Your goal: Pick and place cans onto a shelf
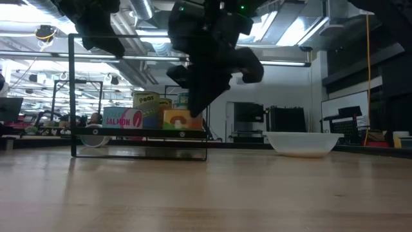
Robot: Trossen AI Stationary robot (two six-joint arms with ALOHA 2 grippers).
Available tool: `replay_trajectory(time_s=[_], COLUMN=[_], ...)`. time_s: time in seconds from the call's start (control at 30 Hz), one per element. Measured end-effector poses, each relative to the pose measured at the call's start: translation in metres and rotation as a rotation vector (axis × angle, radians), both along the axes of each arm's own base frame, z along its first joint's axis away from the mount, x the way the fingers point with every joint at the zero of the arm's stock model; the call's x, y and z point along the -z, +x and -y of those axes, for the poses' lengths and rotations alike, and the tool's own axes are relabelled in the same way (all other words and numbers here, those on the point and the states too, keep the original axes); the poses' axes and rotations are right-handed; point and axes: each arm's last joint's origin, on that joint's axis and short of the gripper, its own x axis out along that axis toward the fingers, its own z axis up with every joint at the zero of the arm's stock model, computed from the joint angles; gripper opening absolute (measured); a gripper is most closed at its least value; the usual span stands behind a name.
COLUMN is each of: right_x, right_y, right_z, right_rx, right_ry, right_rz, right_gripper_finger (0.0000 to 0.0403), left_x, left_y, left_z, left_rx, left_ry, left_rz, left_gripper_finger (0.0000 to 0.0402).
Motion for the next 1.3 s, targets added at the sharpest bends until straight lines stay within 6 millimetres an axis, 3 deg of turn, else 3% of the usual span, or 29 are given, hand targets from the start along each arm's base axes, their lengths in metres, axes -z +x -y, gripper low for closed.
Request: replay_trajectory(time_s=[0.7,1.3], right_x=[-0.0010,-0.0029], right_y=[0.0063,0.0104], right_z=[-0.0010,-0.0007], right_rx=[0.485,0.485], right_ry=[0.192,0.204], right_rz=[-0.071,-0.025], right_gripper_finger=[0.0023,0.0024], left_x=[-0.0001,-0.0001], left_y=[0.0000,0.0000], left_z=[0.0000,0.0000], left_rx=[0.000,0.000], left_ry=[0.000,0.000], left_rz=[0.000,0.000], left_gripper_finger=[0.0080,0.0080])
